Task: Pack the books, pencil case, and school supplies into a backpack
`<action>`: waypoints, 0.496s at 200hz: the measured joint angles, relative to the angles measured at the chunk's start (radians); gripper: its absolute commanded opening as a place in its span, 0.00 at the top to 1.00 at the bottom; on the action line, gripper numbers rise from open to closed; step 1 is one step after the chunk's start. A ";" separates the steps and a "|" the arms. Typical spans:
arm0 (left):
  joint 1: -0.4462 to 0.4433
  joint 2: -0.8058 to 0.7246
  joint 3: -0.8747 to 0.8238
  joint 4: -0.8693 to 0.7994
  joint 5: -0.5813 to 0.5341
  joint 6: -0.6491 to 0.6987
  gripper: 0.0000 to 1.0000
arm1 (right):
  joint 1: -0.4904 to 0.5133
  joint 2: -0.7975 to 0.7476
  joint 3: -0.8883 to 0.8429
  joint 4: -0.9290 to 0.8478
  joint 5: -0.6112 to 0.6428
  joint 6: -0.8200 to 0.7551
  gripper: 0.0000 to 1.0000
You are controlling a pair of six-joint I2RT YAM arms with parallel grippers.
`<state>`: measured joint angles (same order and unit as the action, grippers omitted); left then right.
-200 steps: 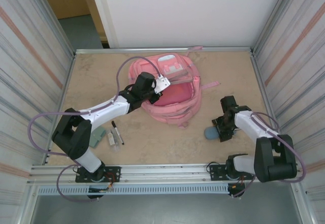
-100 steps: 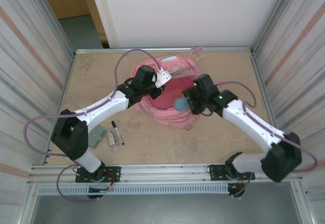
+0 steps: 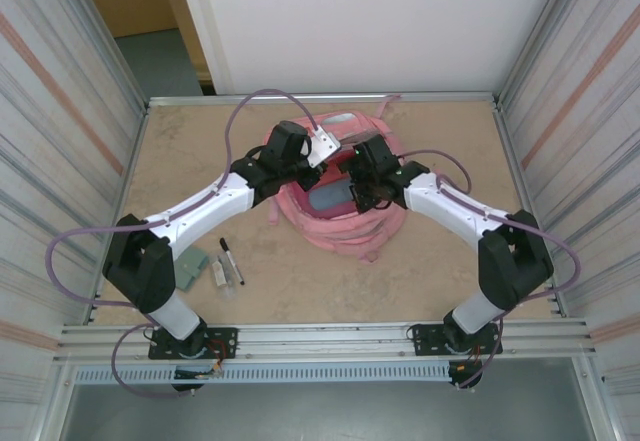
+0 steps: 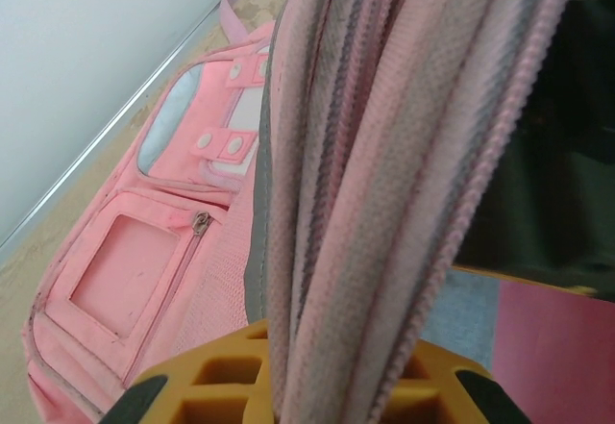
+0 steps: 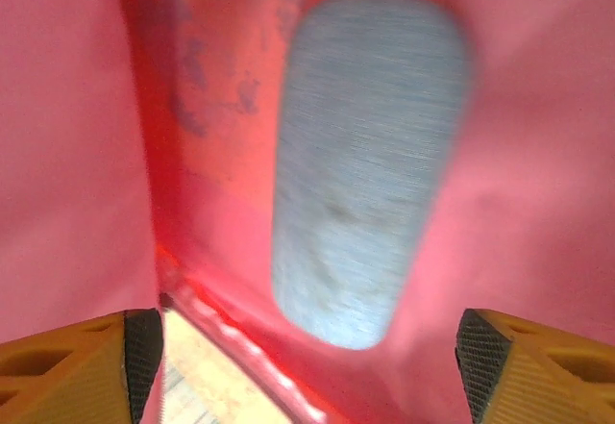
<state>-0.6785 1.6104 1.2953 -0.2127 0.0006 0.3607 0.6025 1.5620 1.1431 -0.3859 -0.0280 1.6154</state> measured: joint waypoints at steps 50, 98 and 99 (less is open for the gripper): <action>0.000 0.000 0.000 0.000 0.011 -0.029 1.00 | 0.043 -0.032 -0.085 0.012 0.000 -0.023 0.54; 0.000 -0.002 0.000 0.000 0.031 -0.046 1.00 | 0.066 0.154 0.019 0.073 -0.017 -0.019 0.53; 0.000 -0.003 0.000 0.000 0.032 -0.047 1.00 | 0.066 0.155 0.020 0.074 -0.017 -0.019 0.53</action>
<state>-0.6785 1.6077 1.2953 -0.2123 0.0326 0.3141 0.6685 1.7172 1.1633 -0.3119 -0.0448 1.5963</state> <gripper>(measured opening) 0.137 0.503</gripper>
